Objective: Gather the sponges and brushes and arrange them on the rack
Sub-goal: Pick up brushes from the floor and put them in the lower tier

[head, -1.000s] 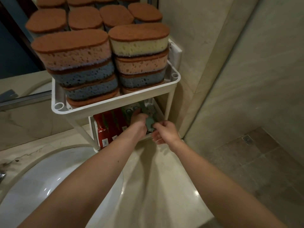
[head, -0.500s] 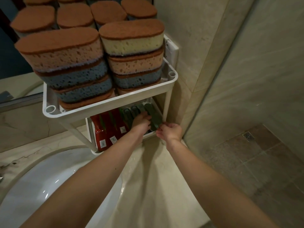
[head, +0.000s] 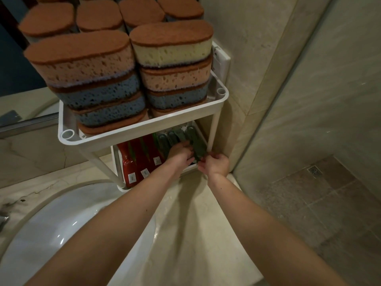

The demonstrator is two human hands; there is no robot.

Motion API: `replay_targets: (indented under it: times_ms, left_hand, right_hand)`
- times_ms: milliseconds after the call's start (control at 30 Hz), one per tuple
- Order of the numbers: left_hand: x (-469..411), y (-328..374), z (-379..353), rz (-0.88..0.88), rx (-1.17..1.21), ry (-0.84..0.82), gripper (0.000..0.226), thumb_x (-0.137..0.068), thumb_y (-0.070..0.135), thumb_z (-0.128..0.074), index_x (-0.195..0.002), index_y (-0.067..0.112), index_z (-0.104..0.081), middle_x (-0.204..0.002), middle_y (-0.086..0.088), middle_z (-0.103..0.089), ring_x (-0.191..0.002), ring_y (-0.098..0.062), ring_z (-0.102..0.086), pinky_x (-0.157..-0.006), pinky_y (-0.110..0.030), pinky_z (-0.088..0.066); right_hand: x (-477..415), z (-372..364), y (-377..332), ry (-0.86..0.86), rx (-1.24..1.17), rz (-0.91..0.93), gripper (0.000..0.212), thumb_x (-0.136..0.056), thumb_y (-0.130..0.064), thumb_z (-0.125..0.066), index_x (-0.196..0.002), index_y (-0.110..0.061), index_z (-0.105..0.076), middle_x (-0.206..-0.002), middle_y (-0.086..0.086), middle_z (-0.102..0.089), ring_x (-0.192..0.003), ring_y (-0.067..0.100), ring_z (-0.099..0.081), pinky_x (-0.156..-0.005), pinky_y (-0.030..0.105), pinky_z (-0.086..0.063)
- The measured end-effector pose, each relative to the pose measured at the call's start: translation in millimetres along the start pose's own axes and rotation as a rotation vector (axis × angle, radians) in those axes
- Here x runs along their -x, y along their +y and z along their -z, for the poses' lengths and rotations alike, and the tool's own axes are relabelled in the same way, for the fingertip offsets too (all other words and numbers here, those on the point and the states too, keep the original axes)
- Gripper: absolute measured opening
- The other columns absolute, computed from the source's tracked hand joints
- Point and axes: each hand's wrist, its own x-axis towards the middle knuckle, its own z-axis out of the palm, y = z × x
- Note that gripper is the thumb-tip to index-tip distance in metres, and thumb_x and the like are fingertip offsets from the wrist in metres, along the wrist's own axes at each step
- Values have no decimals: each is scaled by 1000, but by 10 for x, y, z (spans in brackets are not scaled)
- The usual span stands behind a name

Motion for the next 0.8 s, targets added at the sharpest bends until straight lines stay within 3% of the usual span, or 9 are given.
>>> replay_targets:
  times_ms: [167,267,367,433,500,533,667,800]
  left_hand:
    - [73,-43,-12,9,-45,-78,39,-97,-8,-34,-129,6,-51,-124,-18,-59,-113,-28,-59,-86,-27,-48]
    - [77,-62,-11,-54,-235,-102,26,-98,1,-43,-116,14,-56,-123,-14,-61,-98,-17,-61,-83,-26,-50]
    - [40,-68,-3,-83,-459,-86,26,-98,12,-46,-123,16,-53,-110,-6,-62,-88,-12,-58,-77,-25,-52]
    - [-3,-84,11,-144,-634,-109,31,-100,20,-44,-130,19,-49,-110,-4,-61,-97,-16,-58,-86,-30,-52]
    - [-43,-94,42,-225,-810,-138,40,-102,26,-39,-142,23,-40,-135,-8,-52,-123,-25,-49,-106,-38,-39]
    - [-57,-97,62,-250,-872,-154,44,-102,28,-38,-146,26,-34,-143,-7,-46,-130,-26,-44,-110,-40,-35]
    - [-107,-125,158,-309,-1138,-122,56,-100,33,-40,-150,38,-16,-144,-8,-44,-121,-30,-52,-101,-45,-46]
    - [-105,-171,234,-378,-1410,-81,59,-97,29,-39,-150,40,-14,-142,-12,-42,-117,-33,-51,-92,-45,-50]
  right_hand:
    - [83,78,-52,-92,70,30,26,-90,0,-48,-87,-22,-64,-85,11,-71,-59,15,-66,-47,23,-51]
    - [124,117,-77,-147,197,90,27,-92,-5,-47,-102,-22,-65,-96,7,-70,-70,20,-67,-46,22,-49]
    - [127,136,-70,-200,364,175,37,-93,-6,-44,-122,-21,-62,-109,9,-68,-76,23,-66,-51,27,-53]
    - [108,142,-71,-280,558,242,49,-92,-8,-41,-137,-25,-52,-118,12,-66,-87,29,-67,-68,37,-59]
    - [102,143,-95,-369,787,300,55,-92,-12,-38,-144,-30,-43,-126,15,-63,-94,33,-63,-85,46,-56]
    - [105,144,-115,-392,879,327,55,-91,-14,-38,-144,-31,-42,-126,15,-62,-92,31,-61,-86,47,-54]
    - [104,165,-207,-370,1188,476,48,-92,-22,-39,-138,-31,-47,-125,11,-62,-98,34,-64,-82,46,-56]
    - [85,159,-227,-351,1508,539,41,-92,-22,-44,-131,-29,-52,-121,7,-64,-108,28,-62,-75,34,-49]
